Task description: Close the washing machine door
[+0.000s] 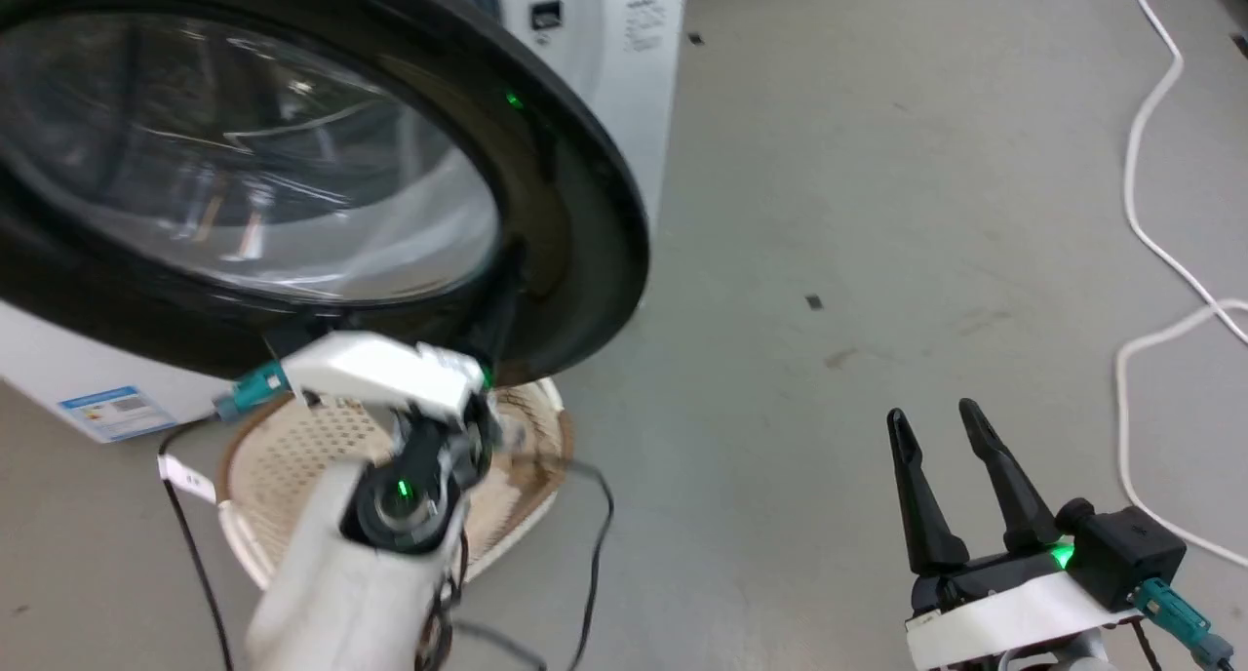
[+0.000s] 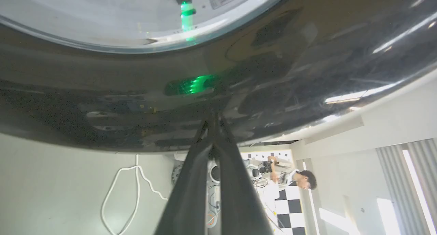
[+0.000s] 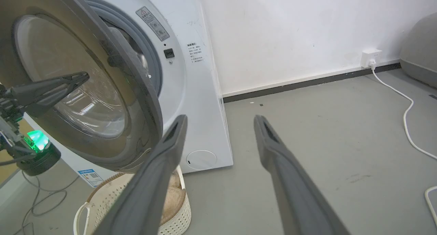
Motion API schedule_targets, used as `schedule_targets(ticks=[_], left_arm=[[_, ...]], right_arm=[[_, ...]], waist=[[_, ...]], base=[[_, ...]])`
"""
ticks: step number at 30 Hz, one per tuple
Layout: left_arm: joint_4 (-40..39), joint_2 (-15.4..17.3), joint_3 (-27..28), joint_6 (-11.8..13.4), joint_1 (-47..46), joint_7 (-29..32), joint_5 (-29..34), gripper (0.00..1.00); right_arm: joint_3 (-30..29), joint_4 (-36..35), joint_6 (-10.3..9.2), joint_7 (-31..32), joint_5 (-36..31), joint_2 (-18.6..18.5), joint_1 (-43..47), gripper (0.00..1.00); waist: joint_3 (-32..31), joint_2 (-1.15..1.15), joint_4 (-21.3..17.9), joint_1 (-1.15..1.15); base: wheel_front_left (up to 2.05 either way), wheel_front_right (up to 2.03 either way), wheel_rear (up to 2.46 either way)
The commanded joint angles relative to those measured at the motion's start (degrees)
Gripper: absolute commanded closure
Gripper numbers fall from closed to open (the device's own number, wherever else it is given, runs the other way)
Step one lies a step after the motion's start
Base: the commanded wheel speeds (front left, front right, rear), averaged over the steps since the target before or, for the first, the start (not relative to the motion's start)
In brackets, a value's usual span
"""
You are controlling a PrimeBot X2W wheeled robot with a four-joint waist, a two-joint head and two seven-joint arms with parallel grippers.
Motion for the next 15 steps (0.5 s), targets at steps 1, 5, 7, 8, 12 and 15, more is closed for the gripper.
schedule_targets(ticks=[1, 5, 7, 8, 12, 15], left_arm=[[-0.3, 0.9, -1.2, -0.5, 2.3, -0.4, 1.9, 1.0], [-3.2, 4.4, -6.4, -0.6, 6.8, -2.0, 9.7, 1.0], [-5.6, 6.8, -9.4, -0.6, 9.1, -2.8, 13.6, 1.0], [-6.7, 8.2, -10.8, -0.6, 10.2, -3.3, 15.6, 1.0], [-8.9, 15.2, -15.9, -0.6, 13.1, -8.4, 27.0, 1.0], [-8.9, 18.3, -17.2, -0.5, 14.5, -13.4, 33.8, 1.0]], right_arm=[[-0.3, 0.1, 0.03, -0.2, -0.4, 0.2, 0.1, 0.0], [-1.1, 0.1, 0.03, -0.2, -0.8, 0.0, 1.0, 0.0], [-1.4, 0.1, 0.03, -0.2, -0.9, -0.3, 1.5, 0.0], [-1.6, 0.0, 0.03, -0.2, -0.9, -0.4, 1.8, 0.0], [-2.1, -0.1, 0.03, -0.2, -1.0, -0.9, 3.0, 0.0], [-2.5, -0.2, 0.03, -0.2, -1.2, -1.2, 3.8, 0.0]], waist=[[-1.8, 0.0, 2.0, 0.0], [-4.4, 0.0, 5.0, 0.0], [-5.7, 0.0, 6.5, 0.0], [-6.4, 0.0, 7.3, 0.0], [-8.7, 0.0, 10.2, 0.0], [-10.2, 0.0, 12.2, 0.0]], base=[[0.0, 0.0, 0.0], [0.0, 0.0, 0.0], [0.0, 0.0, 0.0], [0.0, 0.0, 0.0], [0.0, 0.0, 0.0], [0.0, 0.0, 0.0]])
